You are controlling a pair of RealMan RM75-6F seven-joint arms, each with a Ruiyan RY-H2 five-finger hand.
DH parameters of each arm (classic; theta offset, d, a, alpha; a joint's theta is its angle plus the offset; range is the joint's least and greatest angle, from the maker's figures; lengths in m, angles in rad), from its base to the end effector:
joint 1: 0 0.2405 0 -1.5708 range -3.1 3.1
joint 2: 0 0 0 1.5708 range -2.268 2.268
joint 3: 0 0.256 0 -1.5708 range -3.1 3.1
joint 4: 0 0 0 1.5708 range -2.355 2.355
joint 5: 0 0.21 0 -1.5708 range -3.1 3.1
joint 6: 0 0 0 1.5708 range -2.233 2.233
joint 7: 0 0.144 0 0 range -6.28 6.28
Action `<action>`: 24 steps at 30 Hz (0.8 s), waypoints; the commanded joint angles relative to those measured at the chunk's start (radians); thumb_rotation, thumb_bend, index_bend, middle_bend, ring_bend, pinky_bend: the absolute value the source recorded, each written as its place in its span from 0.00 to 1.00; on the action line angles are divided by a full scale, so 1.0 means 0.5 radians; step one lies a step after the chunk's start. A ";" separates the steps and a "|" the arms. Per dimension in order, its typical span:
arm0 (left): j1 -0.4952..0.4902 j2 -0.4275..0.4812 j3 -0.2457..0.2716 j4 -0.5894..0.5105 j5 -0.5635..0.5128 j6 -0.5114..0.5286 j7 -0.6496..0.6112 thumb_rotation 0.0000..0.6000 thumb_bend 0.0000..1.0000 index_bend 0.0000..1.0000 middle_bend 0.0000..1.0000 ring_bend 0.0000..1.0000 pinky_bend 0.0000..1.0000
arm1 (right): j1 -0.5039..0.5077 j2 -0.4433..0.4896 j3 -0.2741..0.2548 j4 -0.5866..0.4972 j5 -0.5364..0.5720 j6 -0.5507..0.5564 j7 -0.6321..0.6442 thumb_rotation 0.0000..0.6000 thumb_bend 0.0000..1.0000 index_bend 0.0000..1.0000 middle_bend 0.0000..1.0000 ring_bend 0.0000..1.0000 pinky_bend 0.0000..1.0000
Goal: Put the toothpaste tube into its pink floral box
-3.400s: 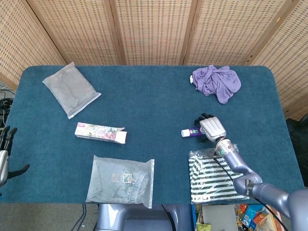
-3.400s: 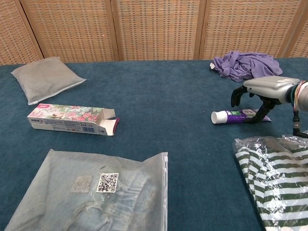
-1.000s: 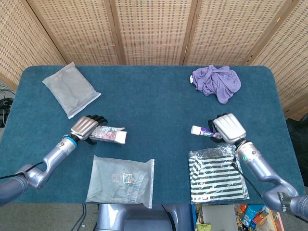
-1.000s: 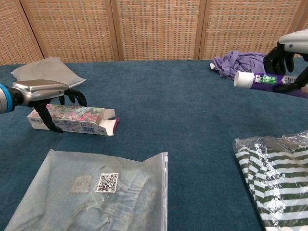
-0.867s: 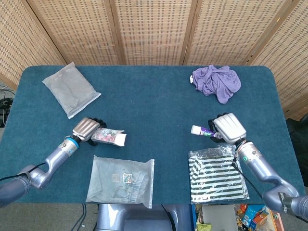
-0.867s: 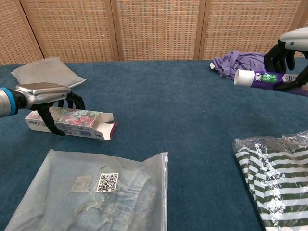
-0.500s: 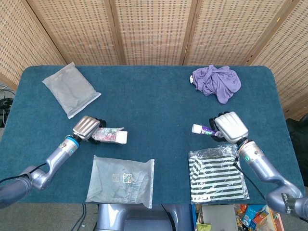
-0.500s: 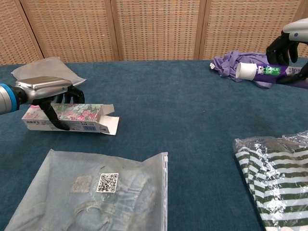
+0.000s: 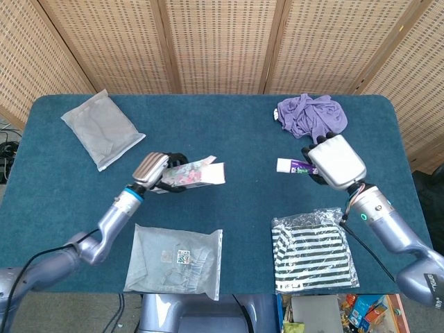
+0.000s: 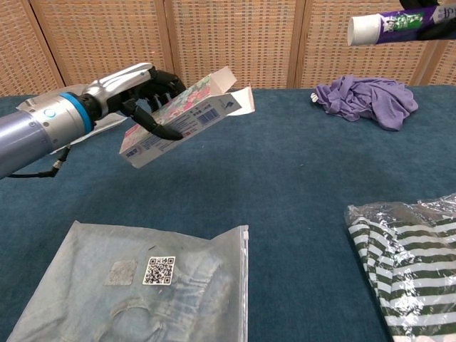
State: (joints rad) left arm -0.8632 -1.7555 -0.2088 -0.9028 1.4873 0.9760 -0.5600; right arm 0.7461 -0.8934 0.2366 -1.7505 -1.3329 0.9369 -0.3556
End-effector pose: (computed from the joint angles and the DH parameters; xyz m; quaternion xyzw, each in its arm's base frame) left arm -0.1373 0.4102 -0.0303 -0.6672 -0.4456 -0.5244 0.2851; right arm -0.1303 -0.3640 0.1815 0.7854 -0.1409 0.3305 0.5041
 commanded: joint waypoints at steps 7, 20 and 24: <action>-0.182 -0.148 -0.093 0.059 -0.060 -0.074 0.013 1.00 0.15 0.57 0.54 0.48 0.50 | 0.124 0.077 0.037 -0.195 0.140 -0.039 -0.493 1.00 0.68 0.64 0.64 0.50 0.50; -0.405 -0.242 -0.251 0.017 -0.132 -0.094 -0.003 1.00 0.15 0.58 0.54 0.48 0.50 | 0.270 0.054 0.030 -0.366 0.303 -0.007 -1.037 1.00 0.70 0.65 0.65 0.51 0.51; -0.415 -0.228 -0.264 -0.041 -0.163 -0.095 -0.003 1.00 0.15 0.58 0.54 0.48 0.49 | 0.315 0.084 0.037 -0.438 0.401 0.005 -1.162 1.00 0.70 0.65 0.65 0.51 0.51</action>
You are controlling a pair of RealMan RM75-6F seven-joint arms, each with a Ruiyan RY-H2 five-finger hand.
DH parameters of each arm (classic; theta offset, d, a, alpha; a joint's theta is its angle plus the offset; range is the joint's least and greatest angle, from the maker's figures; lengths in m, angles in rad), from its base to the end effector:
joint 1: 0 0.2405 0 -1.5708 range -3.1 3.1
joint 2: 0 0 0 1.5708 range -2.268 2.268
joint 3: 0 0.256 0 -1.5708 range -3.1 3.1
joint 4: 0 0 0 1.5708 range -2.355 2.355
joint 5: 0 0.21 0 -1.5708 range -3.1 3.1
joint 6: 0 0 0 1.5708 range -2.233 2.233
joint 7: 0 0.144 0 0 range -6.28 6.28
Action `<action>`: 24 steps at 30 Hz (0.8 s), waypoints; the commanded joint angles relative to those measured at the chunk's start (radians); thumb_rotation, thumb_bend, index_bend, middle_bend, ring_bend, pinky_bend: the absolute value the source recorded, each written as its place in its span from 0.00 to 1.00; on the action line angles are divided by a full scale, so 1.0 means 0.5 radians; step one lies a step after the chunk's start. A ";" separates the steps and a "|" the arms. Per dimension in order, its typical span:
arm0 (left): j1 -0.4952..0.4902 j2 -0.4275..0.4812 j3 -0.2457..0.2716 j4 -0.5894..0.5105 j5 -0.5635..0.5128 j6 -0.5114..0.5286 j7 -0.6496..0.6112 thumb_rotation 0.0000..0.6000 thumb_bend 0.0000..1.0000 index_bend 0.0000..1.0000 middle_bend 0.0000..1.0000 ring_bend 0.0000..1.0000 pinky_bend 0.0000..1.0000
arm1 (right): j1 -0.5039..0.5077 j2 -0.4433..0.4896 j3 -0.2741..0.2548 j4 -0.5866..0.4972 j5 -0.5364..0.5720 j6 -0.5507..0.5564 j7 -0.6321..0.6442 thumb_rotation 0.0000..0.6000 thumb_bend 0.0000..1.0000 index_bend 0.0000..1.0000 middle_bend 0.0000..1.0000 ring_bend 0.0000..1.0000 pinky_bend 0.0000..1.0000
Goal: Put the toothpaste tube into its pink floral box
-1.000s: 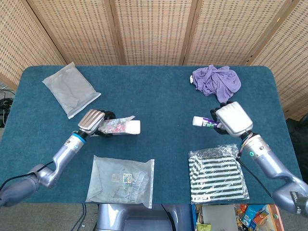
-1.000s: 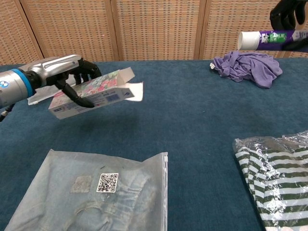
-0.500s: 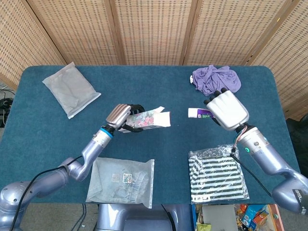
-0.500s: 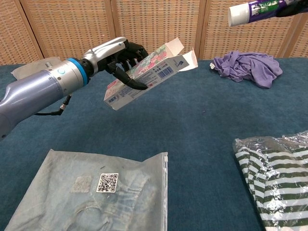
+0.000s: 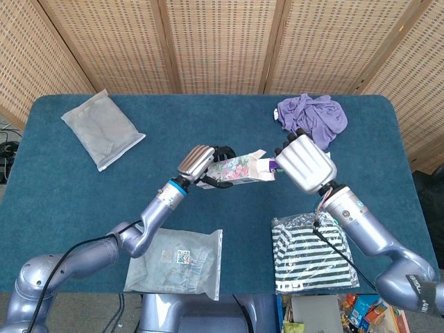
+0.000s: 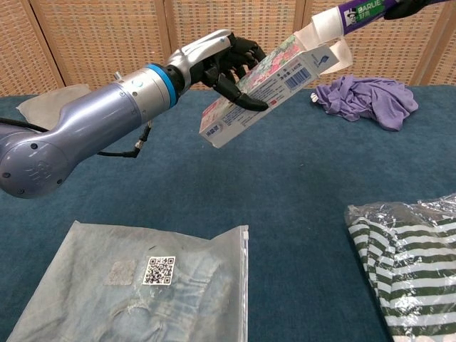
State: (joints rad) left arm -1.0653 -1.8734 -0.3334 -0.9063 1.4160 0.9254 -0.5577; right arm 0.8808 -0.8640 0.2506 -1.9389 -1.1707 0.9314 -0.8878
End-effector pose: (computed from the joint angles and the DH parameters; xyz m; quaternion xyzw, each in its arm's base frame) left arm -0.0267 0.4204 -0.0597 -0.6483 -0.4532 -0.5778 0.2010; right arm -0.0634 -0.3527 0.1696 0.8069 0.0262 0.2621 0.5286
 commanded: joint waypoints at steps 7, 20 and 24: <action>-0.025 0.033 -0.028 -0.106 -0.045 0.019 0.018 1.00 0.15 0.58 0.54 0.48 0.49 | 0.105 0.043 -0.008 -0.119 0.139 0.034 -0.248 1.00 0.70 0.65 0.65 0.51 0.51; -0.052 0.061 -0.039 -0.194 -0.093 0.015 0.071 1.00 0.15 0.59 0.54 0.48 0.49 | 0.219 0.067 -0.122 -0.163 0.153 0.058 -0.701 1.00 0.70 0.65 0.65 0.51 0.51; -0.056 0.063 -0.041 -0.204 -0.111 0.009 0.080 1.00 0.15 0.59 0.54 0.48 0.49 | 0.247 0.063 -0.156 -0.161 0.144 0.072 -0.815 1.00 0.71 0.65 0.65 0.52 0.51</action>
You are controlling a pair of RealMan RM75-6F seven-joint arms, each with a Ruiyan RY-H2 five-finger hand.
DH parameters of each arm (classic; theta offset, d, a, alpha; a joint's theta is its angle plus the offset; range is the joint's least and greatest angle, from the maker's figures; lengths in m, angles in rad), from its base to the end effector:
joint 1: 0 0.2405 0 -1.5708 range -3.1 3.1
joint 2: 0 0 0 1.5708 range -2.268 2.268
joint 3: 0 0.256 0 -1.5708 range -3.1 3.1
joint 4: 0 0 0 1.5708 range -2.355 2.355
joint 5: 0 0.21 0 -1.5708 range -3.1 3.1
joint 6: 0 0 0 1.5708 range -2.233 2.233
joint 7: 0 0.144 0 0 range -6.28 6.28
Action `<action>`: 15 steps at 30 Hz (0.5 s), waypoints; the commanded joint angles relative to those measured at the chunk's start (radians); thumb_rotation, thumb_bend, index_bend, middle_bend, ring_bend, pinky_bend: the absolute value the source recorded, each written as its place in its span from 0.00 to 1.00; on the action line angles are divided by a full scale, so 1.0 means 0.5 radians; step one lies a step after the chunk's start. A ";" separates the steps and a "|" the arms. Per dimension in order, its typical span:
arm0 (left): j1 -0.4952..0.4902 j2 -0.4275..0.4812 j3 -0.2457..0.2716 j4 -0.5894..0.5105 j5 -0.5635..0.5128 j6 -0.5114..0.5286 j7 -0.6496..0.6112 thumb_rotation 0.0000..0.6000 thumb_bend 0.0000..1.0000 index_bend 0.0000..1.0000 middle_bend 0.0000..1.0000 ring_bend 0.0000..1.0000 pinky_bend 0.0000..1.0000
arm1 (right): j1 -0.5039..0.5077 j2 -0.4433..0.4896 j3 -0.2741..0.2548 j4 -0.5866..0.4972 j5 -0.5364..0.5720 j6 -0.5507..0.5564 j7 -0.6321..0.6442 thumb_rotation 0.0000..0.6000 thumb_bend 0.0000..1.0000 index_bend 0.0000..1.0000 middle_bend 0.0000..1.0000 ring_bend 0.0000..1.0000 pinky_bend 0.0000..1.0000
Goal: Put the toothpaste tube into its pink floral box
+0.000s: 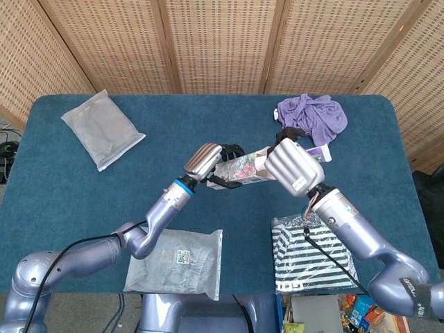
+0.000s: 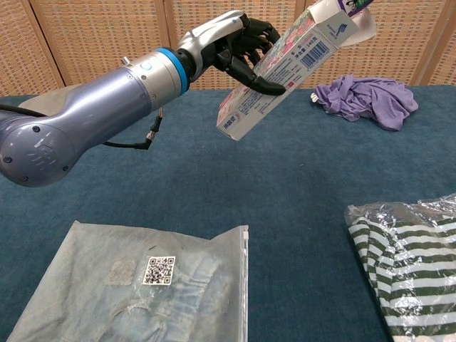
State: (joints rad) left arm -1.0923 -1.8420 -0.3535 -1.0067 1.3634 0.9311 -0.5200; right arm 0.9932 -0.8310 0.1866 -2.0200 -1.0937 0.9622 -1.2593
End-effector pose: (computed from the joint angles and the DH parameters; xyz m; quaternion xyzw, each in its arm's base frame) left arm -0.0029 0.4145 -0.0527 -0.6389 -0.4587 -0.5915 0.1777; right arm -0.0374 -0.3437 0.1666 0.7976 0.1715 0.1783 0.5501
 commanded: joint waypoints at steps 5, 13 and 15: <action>-0.011 -0.009 -0.002 0.003 -0.028 -0.018 0.010 1.00 0.15 0.59 0.54 0.48 0.49 | 0.043 -0.017 -0.081 0.007 -0.080 0.041 -0.243 1.00 0.71 0.65 0.66 0.52 0.51; -0.003 -0.022 0.009 0.038 -0.046 -0.023 -0.011 1.00 0.15 0.59 0.54 0.48 0.49 | 0.045 -0.050 -0.117 0.033 -0.088 0.078 -0.330 1.00 0.73 0.65 0.66 0.52 0.51; -0.004 -0.025 0.009 0.042 -0.045 -0.019 -0.017 1.00 0.15 0.59 0.54 0.48 0.49 | 0.043 -0.054 -0.124 0.032 -0.086 0.074 -0.325 1.00 0.73 0.65 0.66 0.52 0.51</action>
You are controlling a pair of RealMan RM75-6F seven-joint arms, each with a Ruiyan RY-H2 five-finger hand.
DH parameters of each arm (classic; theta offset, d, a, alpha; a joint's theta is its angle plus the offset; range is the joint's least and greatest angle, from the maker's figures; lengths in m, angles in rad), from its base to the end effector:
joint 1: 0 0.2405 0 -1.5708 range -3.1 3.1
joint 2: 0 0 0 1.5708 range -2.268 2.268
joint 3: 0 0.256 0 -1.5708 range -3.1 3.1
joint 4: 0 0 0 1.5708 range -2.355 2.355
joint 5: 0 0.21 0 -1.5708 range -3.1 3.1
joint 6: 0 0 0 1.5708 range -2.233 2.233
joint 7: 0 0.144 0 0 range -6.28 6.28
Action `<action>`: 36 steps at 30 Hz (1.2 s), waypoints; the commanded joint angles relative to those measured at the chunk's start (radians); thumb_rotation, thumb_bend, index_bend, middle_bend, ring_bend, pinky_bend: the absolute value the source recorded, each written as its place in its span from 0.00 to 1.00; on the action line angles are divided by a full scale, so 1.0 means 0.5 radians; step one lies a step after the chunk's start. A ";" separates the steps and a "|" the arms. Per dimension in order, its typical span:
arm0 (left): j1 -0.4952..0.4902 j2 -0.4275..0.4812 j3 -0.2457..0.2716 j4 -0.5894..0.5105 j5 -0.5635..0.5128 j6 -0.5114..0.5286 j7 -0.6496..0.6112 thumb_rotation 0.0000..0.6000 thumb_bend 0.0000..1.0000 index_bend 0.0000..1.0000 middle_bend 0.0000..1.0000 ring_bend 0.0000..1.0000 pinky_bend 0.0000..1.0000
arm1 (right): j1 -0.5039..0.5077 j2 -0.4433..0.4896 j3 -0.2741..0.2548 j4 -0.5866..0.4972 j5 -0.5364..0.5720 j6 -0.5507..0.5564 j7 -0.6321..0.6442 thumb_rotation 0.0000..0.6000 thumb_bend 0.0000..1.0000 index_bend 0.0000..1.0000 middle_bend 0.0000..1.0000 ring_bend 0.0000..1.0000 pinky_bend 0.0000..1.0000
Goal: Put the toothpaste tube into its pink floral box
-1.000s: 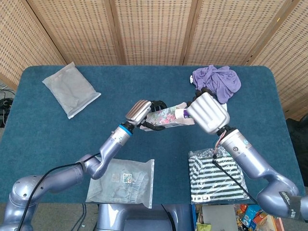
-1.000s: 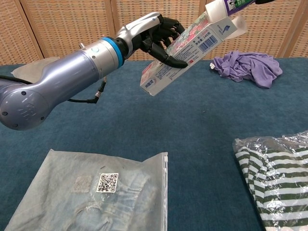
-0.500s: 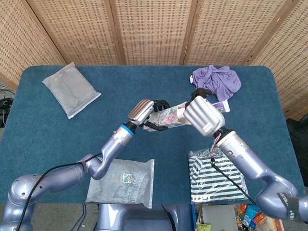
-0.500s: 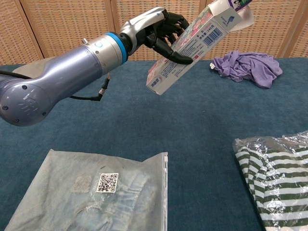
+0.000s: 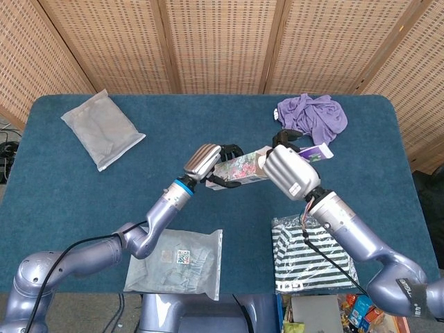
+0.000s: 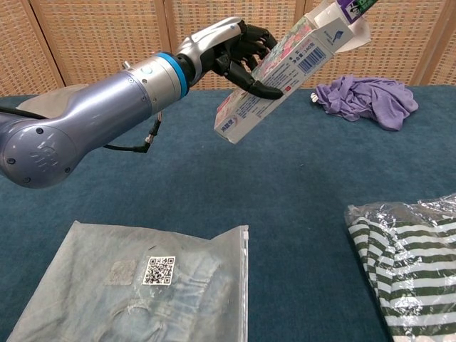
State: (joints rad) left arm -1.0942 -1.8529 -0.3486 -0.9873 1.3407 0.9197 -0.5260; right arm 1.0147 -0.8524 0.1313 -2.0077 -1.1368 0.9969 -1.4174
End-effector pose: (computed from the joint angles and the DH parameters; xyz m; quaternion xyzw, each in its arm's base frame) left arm -0.0073 0.4167 -0.0568 -0.6343 -0.4705 -0.5856 0.1827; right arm -0.0401 -0.3407 0.1589 0.7800 0.2523 0.1346 0.5566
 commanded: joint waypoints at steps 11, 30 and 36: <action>-0.019 -0.020 0.005 0.038 0.006 -0.008 -0.045 1.00 0.15 0.59 0.54 0.48 0.49 | 0.000 -0.038 -0.028 0.018 -0.050 0.024 0.006 1.00 0.73 0.65 0.61 0.52 0.51; -0.024 -0.022 -0.061 0.047 -0.056 -0.013 -0.167 1.00 0.17 0.59 0.54 0.48 0.49 | -0.135 -0.070 -0.013 -0.011 -0.118 0.385 -0.269 1.00 0.00 0.00 0.00 0.00 0.16; -0.014 -0.024 -0.058 0.049 -0.061 -0.006 -0.178 1.00 0.17 0.59 0.54 0.48 0.49 | -0.181 -0.022 0.053 -0.030 -0.154 0.486 -0.158 1.00 0.00 0.00 0.00 0.00 0.06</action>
State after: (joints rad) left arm -1.1022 -1.8645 -0.3776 -0.9639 1.3110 0.9158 -0.6140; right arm 0.9355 -0.8780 0.1396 -2.0188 -1.2109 1.2152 -1.5249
